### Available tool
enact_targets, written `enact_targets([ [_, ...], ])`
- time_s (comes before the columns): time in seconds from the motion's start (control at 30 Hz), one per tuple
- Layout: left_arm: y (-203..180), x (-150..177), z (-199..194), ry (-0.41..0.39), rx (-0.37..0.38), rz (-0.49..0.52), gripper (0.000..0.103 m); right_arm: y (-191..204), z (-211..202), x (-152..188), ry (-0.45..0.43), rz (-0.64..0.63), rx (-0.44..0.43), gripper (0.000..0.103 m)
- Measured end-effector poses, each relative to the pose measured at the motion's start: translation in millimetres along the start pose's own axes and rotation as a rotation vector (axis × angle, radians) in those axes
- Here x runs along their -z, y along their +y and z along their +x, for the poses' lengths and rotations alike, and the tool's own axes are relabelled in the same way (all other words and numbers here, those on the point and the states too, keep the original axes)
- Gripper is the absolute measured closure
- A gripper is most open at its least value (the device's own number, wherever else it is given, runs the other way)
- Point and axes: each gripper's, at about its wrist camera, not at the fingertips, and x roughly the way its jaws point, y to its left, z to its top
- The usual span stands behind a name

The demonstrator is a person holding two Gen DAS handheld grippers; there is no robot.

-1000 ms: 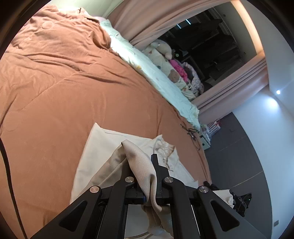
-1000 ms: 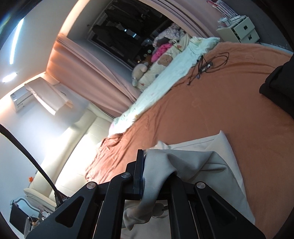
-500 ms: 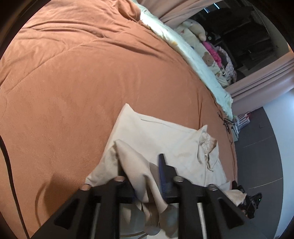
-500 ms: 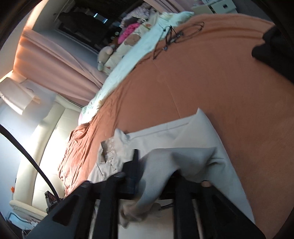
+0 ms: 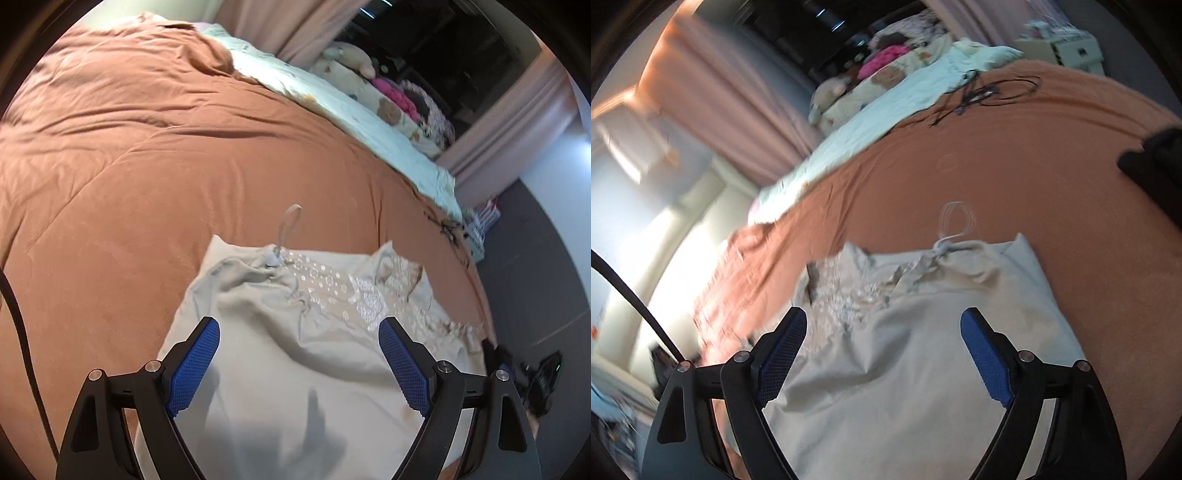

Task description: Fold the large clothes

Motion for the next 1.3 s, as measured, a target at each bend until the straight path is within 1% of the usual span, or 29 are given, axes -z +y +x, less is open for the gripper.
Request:
enact_targets([
  [0.07, -13, 0, 7, 0.022, -0.014, 0.054, 0.019, 16, 9, 0, 0.044, -0.050, 0.032, 0.018],
  [0.13, -26, -1, 19, 0.056, -0.033, 0.110, 0.027, 32, 21, -8, 0.076, -0.105, 0.070, 0.019],
  [0.17, -31, -1, 25, 0.073, -0.042, 0.137, 0.029, 41, 25, -10, 0.089, -0.131, 0.083, 0.023],
  [0.2, -37, -2, 31, 0.088, -0.053, 0.166, 0.034, 51, 36, -15, 0.104, -0.155, 0.093, 0.026],
  [0.23, -42, -2, 37, 0.099, -0.062, 0.187, 0.038, 60, 43, -16, 0.123, -0.177, 0.098, 0.028],
  [0.3, -50, -3, 52, 0.128, -0.077, 0.219, 0.040, 69, 58, -19, 0.154, -0.207, 0.108, 0.032],
  [0.33, -53, -3, 59, 0.140, -0.081, 0.228, 0.043, 75, 66, -19, 0.174, -0.224, 0.115, 0.032],
  [0.43, -58, -3, 82, 0.186, -0.105, 0.248, 0.044, 89, 93, -18, 0.219, -0.264, 0.139, 0.035],
  [0.5, -59, -1, 97, 0.217, -0.128, 0.257, 0.044, 94, 109, -17, 0.248, -0.283, 0.150, 0.040],
  [0.63, -54, 9, 125, 0.299, -0.137, 0.258, 0.044, 92, 143, -17, 0.313, -0.299, 0.165, 0.041],
  [0.73, -51, 20, 144, 0.354, -0.166, 0.286, 0.044, 89, 168, -10, 0.376, -0.324, 0.184, 0.042],
  [0.77, -51, 23, 148, 0.357, -0.177, 0.304, 0.044, 89, 177, -8, 0.400, -0.337, 0.200, 0.051],
  [0.8, -52, 25, 149, 0.345, -0.185, 0.322, 0.045, 87, 184, -4, 0.425, -0.350, 0.217, 0.060],
  [0.83, -54, 26, 150, 0.335, -0.198, 0.335, 0.055, 86, 191, 0, 0.441, -0.365, 0.233, 0.063],
  [0.87, -57, 27, 151, 0.331, -0.222, 0.350, 0.065, 87, 194, 2, 0.438, -0.386, 0.246, 0.069],
  [0.9, -58, 26, 152, 0.332, -0.233, 0.354, 0.086, 89, 196, 3, 0.429, -0.406, 0.255, 0.082],
  [0.93, -58, 25, 153, 0.342, -0.230, 0.347, 0.101, 91, 198, 3, 0.430, -0.412, 0.247, 0.089],
  [0.97, -59, 25, 154, 0.348, -0.234, 0.348, 0.102, 92, 198, 1, 0.435, -0.402, 0.231, 0.098],
  [1.0, -60, 24, 154, 0.347, -0.240, 0.361, 0.102, 93, 198, 0, 0.430, -0.400, 0.232, 0.101],
  [1.07, -66, 25, 152, 0.331, -0.253, 0.398, 0.103, 97, 199, 1, 0.410, -0.414, 0.243, 0.103],
  [1.13, -71, 25, 149, 0.311, -0.249, 0.410, 0.103, 99, 193, -2, 0.385, -0.410, 0.235, 0.103],
  [1.17, -71, 22, 146, 0.292, -0.238, 0.403, 0.103, 102, 193, -3, 0.368, -0.408, 0.228, 0.103],
  [1.3, -74, 8, 124, 0.198, -0.188, 0.365, 0.103, 103, 166, -8, 0.293, -0.387, 0.204, 0.103],
])
